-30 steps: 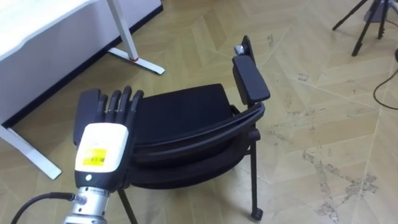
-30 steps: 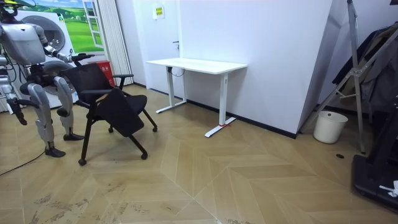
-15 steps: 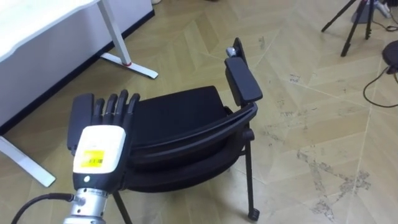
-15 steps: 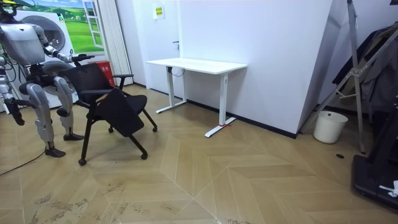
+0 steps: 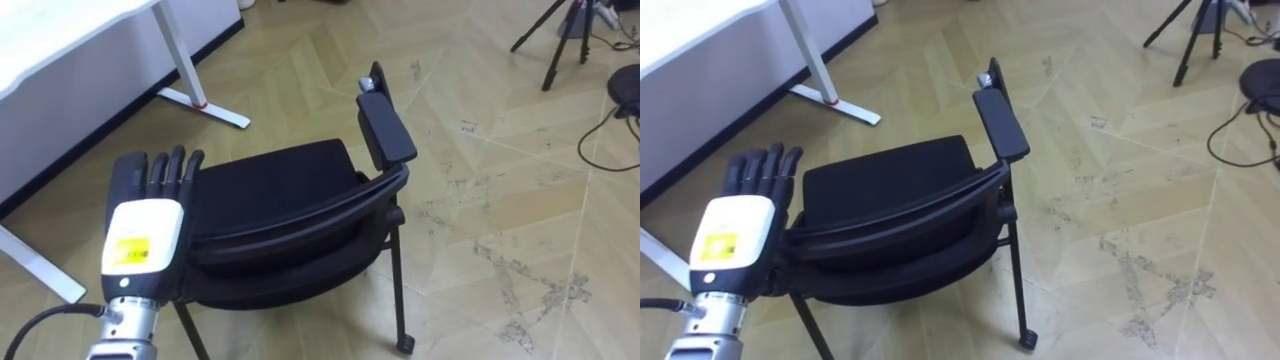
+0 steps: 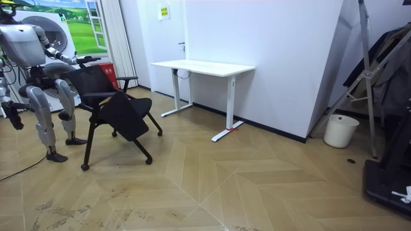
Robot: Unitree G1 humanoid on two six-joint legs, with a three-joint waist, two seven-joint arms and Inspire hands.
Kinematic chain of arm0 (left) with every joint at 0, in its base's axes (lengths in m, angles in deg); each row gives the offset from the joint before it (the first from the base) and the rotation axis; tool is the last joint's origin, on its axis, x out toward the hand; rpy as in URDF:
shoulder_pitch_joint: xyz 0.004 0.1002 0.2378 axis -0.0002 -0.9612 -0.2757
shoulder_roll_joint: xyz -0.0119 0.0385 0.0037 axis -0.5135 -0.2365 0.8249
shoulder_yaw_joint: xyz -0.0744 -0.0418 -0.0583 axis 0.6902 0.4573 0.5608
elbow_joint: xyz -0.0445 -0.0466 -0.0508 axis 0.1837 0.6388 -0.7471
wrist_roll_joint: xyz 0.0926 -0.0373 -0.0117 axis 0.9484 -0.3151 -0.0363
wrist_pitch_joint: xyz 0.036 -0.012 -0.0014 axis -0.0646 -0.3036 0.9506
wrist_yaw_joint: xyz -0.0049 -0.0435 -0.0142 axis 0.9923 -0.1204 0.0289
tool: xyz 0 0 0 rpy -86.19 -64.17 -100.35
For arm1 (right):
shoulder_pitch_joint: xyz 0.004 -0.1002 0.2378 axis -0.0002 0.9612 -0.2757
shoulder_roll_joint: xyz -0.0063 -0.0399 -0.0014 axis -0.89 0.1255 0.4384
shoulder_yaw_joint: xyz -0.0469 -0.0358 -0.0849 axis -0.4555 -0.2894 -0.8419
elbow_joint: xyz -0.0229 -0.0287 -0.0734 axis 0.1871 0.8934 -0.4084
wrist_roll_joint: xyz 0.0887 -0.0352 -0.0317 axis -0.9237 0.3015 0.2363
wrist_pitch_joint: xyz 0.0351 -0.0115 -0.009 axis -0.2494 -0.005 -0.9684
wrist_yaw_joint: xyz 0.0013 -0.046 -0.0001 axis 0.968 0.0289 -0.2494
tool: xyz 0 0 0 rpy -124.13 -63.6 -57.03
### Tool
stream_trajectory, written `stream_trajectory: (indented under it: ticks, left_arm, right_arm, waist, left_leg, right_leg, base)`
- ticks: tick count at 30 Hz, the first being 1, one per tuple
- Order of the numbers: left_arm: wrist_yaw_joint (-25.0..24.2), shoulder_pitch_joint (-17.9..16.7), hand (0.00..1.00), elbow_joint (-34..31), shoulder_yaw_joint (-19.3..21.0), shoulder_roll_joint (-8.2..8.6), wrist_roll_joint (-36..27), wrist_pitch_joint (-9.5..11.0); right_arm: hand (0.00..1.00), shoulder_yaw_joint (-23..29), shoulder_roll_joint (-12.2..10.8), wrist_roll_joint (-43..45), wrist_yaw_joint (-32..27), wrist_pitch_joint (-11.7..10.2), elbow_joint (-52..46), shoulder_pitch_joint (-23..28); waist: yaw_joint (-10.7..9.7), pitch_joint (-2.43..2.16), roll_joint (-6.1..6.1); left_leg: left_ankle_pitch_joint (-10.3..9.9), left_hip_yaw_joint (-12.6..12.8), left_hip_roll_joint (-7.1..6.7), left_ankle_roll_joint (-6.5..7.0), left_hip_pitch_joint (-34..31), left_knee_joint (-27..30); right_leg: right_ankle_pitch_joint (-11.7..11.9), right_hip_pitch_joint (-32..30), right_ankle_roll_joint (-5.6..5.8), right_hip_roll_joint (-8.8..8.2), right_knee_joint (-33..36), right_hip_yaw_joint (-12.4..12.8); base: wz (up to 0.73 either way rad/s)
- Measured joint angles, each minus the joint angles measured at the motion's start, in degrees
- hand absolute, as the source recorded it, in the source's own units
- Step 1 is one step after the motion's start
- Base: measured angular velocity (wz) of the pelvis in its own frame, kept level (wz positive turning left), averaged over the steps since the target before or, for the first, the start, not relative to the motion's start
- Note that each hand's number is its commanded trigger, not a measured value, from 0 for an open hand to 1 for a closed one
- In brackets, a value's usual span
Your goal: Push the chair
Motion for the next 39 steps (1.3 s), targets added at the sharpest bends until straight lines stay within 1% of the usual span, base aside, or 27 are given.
stream_trajectory:
  ticks: [4,5,9,12,13,18,20,23,27,30,31,32,33,37,39]
  left_arm:
    - [0.01,3.92,0.00,3.42,-0.04,0.58,-1.13,0.11]
    - [0.01,4.46,0.00,3.96,-0.04,0.58,-1.13,0.19]
    - [0.02,4.91,0.00,4.94,-0.08,0.57,-2.46,0.37]
    - [0.02,5.36,0.00,6.27,-0.15,0.56,-3.51,0.36]
    - [0.02,5.37,0.00,6.35,-0.14,0.56,-3.65,0.36]
    - [0.12,5.69,0.00,7.41,-0.15,0.54,-4.35,0.53]
    - [0.19,7.07,0.00,9.55,-0.30,0.54,-4.35,0.58]
    - [0.22,7.96,0.00,10.86,-0.35,0.54,-4.34,0.63]
    - [0.21,8.80,0.00,12.30,-0.34,0.55,-4.36,0.60]
    - [0.21,8.84,0.00,13.25,-0.24,0.54,-4.49,0.53]
    - [0.21,8.84,0.00,13.62,-0.26,0.54,-4.85,0.53]
    - [0.21,8.85,0.00,14.00,-0.29,0.54,-5.80,0.57]
    - [0.21,8.85,0.00,14.25,-0.29,0.51,-6.25,0.56]
    - [0.27,9.85,0.00,16.17,-0.26,0.51,-8.97,0.48]
    - [0.27,10.58,0.00,17.05,-0.26,0.51,-8.99,0.46]
  right_arm:
    - [0.00,-0.05,0.06,0.34,0.11,-0.03,-0.03,-0.10]
    - [0.00,-0.03,0.06,0.65,0.11,-0.02,-0.11,-0.10]
    - [0.00,-0.03,0.07,1.02,0.09,-0.04,-0.21,-0.12]
    - [0.00,-0.03,0.06,0.99,0.07,-0.04,-0.20,-0.17]
    - [0.00,-0.03,0.06,1.05,0.05,-0.04,-0.20,-0.12]
    - [0.00,-0.04,0.06,1.07,0.02,-0.08,-0.20,-0.03]
    - [0.00,-0.06,0.06,1.22,0.05,-0.08,-0.21,-0.08]
    - [0.00,-0.06,0.07,1.58,0.07,-0.08,-0.20,-0.09]
    - [0.00,-0.01,0.07,3.19,0.11,-0.08,-0.17,-0.19]
    - [0.00,0.04,0.07,4.10,0.09,-0.08,-0.17,-0.44]
    - [0.00,0.06,0.08,4.21,0.08,-0.07,-0.16,-0.75]
    - [0.00,0.07,0.09,4.33,0.05,-0.07,-0.09,-1.09]
    - [0.00,0.07,0.08,4.40,0.03,-0.07,-0.09,-1.13]
    - [0.00,0.08,0.09,5.46,-0.28,0.07,0.02,-1.24]
    - [0.00,0.10,0.14,5.58,-0.59,0.07,0.02,-1.23]
  waist:
    - [-0.07,0.09,0.19]
    - [-0.15,0.11,0.21]
    - [-0.53,0.22,0.04]
    - [-1.24,0.24,0.02]
    - [-1.39,0.19,0.12]
    - [-1.48,0.35,0.32]
    - [-1.56,0.45,0.49]
    - [-1.71,0.49,0.57]
    - [-1.98,0.59,0.74]
    - [-2.56,0.57,0.95]
    - [-2.86,0.58,1.12]
    - [-3.02,0.73,1.29]
    - [-3.19,0.77,1.35]
    - [-3.59,0.79,1.39]
    - [-3.64,0.80,1.38]
  left_leg:
    - [-0.02,-0.03,0.09,-0.04,-0.15,0.01]
    - [-0.02,-0.03,0.08,-0.04,-0.19,-0.01]
    - [-0.02,-0.04,0.05,-0.04,-0.23,-0.04]
    - [-0.02,-0.04,0.03,-0.04,-0.32,-0.05]
    - [-0.02,-0.02,0.03,-0.04,-0.32,-0.05]
    - [-0.02,0.06,0.04,-0.04,-0.28,-0.04]
    - [-0.02,0.11,0.04,-0.04,-0.28,-0.04]
    - [-0.02,0.10,0.04,-0.04,-0.28,-0.04]
    - [-0.02,0.26,0.03,-0.04,-0.28,-0.04]
    - [-0.02,0.71,0.04,-0.04,-0.27,-0.04]
    - [-0.02,1.12,0.04,-0.04,-0.28,-0.04]
    - [-0.02,1.44,0.04,-0.03,-0.29,-0.04]
    - [-0.02,1.45,0.04,-0.03,-0.30,-0.04]
    - [-0.02,1.60,0.03,-0.03,-0.39,-0.02]
    - [-0.02,1.63,0.03,-0.03,-0.40,-0.02]
  right_leg:
    - [0.03,-0.15,-0.04,0.12,-0.02,-0.11]
    - [0.02,-0.30,-0.04,0.09,-0.08,-0.05]
    - [0.08,-0.47,0.05,0.05,-0.08,0.12]
    - [0.17,-0.50,0.11,0.03,-0.02,0.12]
    - [0.22,-0.51,0.10,0.04,0.00,0.18]
    - [0.31,-0.71,0.10,0.06,0.01,0.50]
    - [0.31,-0.75,0.10,0.06,0.02,0.51]
    - [0.31,-0.81,0.10,0.06,0.13,0.53]
    - [0.36,-0.94,0.17,0.07,0.18,0.77]
    - [0.37,-1.22,0.19,0.09,0.41,1.26]
    - [0.36,-1.65,0.20,0.08,1.00,1.62]
    - [0.37,-1.93,0.20,0.11,1.24,2.03]
    - [0.37,-1.96,0.20,0.11,1.42,2.11]
    - [0.24,-2.74,0.22,0.10,2.09,2.51]
    - [0.24,-2.82,0.23,0.12,2.17,2.58]
  base:
    - [0.02]
    - [0.00]
    - [0.00]
    - [0.00]
    - [-0.04]
    - [-0.03]
    - [0.00]
    - [0.00]
    - [-0.01]
    - [-0.08]
    - [-0.18]
    - [-0.16]
    - [-0.10]
    - [-0.04]
    - [-0.02]
